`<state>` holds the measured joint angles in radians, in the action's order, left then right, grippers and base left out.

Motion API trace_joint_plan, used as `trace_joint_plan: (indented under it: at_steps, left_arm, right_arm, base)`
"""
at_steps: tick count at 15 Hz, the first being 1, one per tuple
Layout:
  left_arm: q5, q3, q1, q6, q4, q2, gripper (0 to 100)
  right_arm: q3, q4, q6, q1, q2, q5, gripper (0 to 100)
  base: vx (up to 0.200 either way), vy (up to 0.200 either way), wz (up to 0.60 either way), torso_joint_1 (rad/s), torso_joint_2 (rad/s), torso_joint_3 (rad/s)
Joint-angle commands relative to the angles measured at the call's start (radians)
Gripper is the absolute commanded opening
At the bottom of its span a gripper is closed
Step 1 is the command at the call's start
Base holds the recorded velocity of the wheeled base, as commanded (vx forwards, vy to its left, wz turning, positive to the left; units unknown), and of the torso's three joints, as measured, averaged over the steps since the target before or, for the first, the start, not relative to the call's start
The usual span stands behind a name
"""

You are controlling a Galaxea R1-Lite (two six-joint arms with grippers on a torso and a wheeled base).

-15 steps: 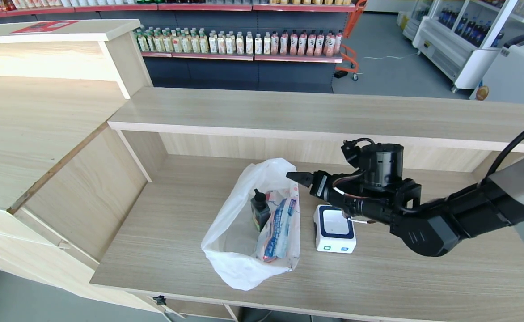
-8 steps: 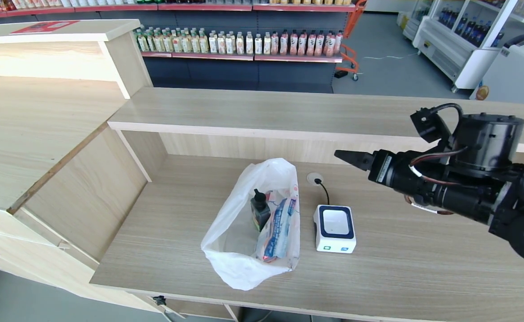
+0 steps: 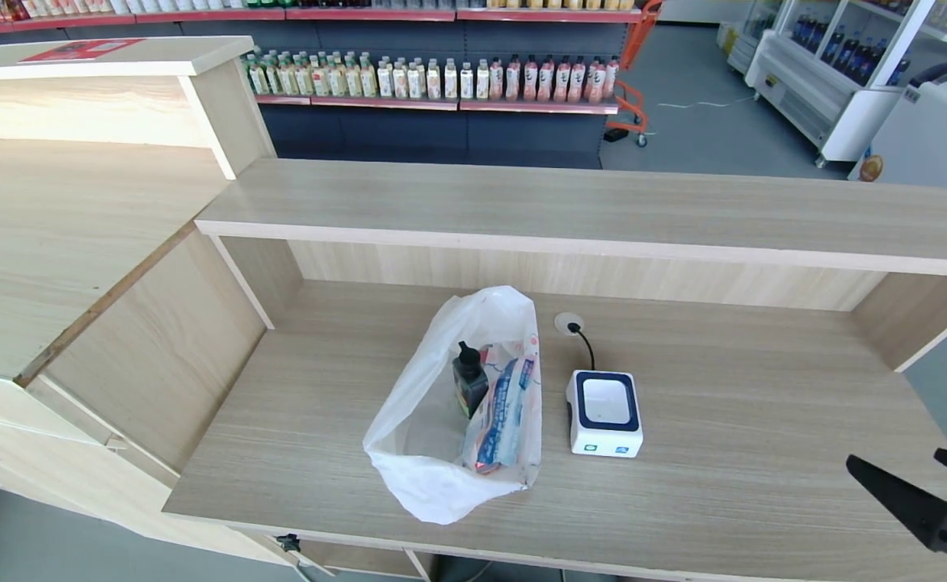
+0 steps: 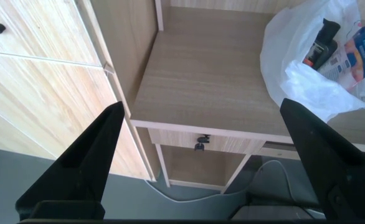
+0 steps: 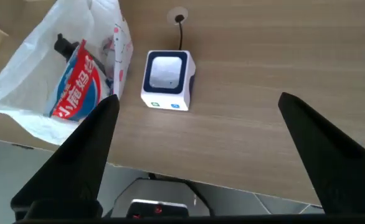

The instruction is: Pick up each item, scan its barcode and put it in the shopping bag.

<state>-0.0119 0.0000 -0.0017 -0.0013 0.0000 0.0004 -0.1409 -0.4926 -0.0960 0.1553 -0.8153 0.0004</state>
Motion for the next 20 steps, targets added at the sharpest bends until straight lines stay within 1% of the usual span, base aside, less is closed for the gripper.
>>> trace_joint_plan:
  at_steps: [1,2,3,5,7,20]
  left_arm:
    - [0.0,0.0,0.0,0.0,0.0,0.0,100]
    - [0.0,0.0,0.0,0.0,0.0,0.0,100]
    - [0.0,0.0,0.0,0.0,0.0,0.0,100]
    - [0.0,0.0,0.0,0.0,0.0,0.0,100]
    - [-0.002,0.0,0.0,0.0,0.0,0.0,100]
    - [0.0,0.0,0.0,0.0,0.0,0.0,100]
  right_arm:
    - [0.141,0.358,0.093,-0.125,0.627,-0.014,100]
    - [0.141,0.479,0.091,-0.163,0.726,-0.016,100]
    - [0.139,0.496,0.093,-0.172,0.785,-0.016,100]
    - [0.141,0.496,0.114,-0.158,0.815,-0.016,100]
    - [0.141,0.496,0.094,-0.158,0.815,-0.017,100]
    - [0.141,0.496,0.111,-0.158,0.815,-0.016,100]
  base:
    - [0.0,0.0,0.0,0.0,0.0,0.0]
    - [0.0,0.0,0.0,0.0,0.0,0.0]
    - [0.0,0.0,0.0,0.0,0.0,0.0]
    - [0.0,0.0,0.0,0.0,0.0,0.0]
    - [0.0,0.0,0.0,0.0,0.0,0.0]
    - [0.0,0.0,0.0,0.0,0.0,0.0]
